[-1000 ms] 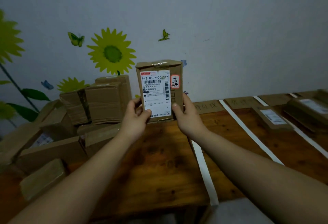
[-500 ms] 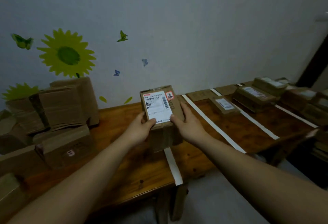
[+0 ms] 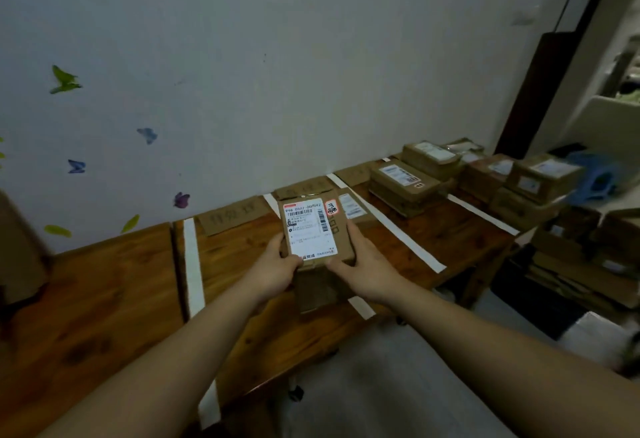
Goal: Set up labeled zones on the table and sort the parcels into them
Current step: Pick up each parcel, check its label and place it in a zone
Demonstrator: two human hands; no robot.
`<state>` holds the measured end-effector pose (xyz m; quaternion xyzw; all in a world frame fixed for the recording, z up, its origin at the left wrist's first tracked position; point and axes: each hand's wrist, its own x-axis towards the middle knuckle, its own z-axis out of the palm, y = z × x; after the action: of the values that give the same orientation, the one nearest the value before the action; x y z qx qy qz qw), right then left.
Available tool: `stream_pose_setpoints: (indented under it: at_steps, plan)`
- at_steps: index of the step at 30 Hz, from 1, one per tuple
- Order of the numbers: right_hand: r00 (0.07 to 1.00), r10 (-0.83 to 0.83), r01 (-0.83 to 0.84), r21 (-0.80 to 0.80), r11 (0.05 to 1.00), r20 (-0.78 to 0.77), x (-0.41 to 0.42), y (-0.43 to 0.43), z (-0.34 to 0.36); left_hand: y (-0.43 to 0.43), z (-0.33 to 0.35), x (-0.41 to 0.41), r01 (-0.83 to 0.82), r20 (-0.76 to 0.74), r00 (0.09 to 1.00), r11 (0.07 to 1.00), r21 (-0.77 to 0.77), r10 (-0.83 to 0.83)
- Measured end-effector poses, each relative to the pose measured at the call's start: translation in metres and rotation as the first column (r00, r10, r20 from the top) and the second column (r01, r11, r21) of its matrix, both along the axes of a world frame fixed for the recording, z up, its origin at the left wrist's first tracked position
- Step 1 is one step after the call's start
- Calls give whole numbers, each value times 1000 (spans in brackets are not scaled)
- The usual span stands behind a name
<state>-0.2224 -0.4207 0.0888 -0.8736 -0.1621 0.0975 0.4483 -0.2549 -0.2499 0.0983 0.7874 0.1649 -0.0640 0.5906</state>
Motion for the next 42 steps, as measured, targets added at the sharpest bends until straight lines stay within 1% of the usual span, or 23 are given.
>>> stream_pose_setpoints:
  at_steps: [6, 10, 14, 18, 20, 24, 27, 29, 32, 34, 36, 38, 40, 42]
  plan:
    - [999, 30, -33, -63, 997, -43, 59, -17, -16, -17, -15, 51, -17, -58, 998, 1000, -20, 16]
    - [997, 27, -34, -89, 995, -75, 104, 0, -25, -5, -26, 93, -31, -68, 997, 999, -10, 31]
    - [994, 47, -54, -66, 996, -99, 159, 20, -31, 10, -34, 144, -68, -69, 996, 997, -42, 65]
    - [989, 53, -66, -85, 994, -141, 213, 32, -40, 15, -41, 193, -110, -76, 992, 992, -60, 105]
    - [986, 68, -85, -105, 991, -155, 234, 35, -45, 14, -47, 212, -123, -90, 989, 991, -45, 119]
    - [980, 129, -151, -147, 977, -148, 269, 31, -54, 6, -56, 241, -143, -131, 981, 990, 9, 143]
    - [976, 142, -170, -166, 971, -166, 292, 21, -67, -4, -63, 261, -172, -165, 971, 985, 7, 171]
    - [967, 180, -210, -162, 964, -180, 305, 9, -73, -15, -67, 271, -187, -190, 964, 982, 14, 186]
    - [947, 270, -296, -142, 945, -175, 323, -6, -79, -33, -70, 283, -202, -179, 962, 979, 29, 204]
    - [940, 309, -330, -157, 931, -147, 332, -14, -85, -42, -73, 289, -220, -159, 962, 975, 36, 223]
    - [931, 345, -363, -202, 910, -120, 338, -19, -92, -49, -78, 291, -231, -118, 963, 968, 94, 242]
    - [927, 362, -375, -252, 892, -101, 341, -20, -98, -53, -85, 290, -181, -60, 977, 949, 258, 202]
    - [926, 372, -376, -274, 885, -68, 344, -18, -100, -55, -89, 289, -102, -59, 988, 897, 430, 141]
    - [921, 383, -385, -283, 878, -65, 348, -15, -100, -51, -91, 291, -55, -95, 989, 868, 494, 117]
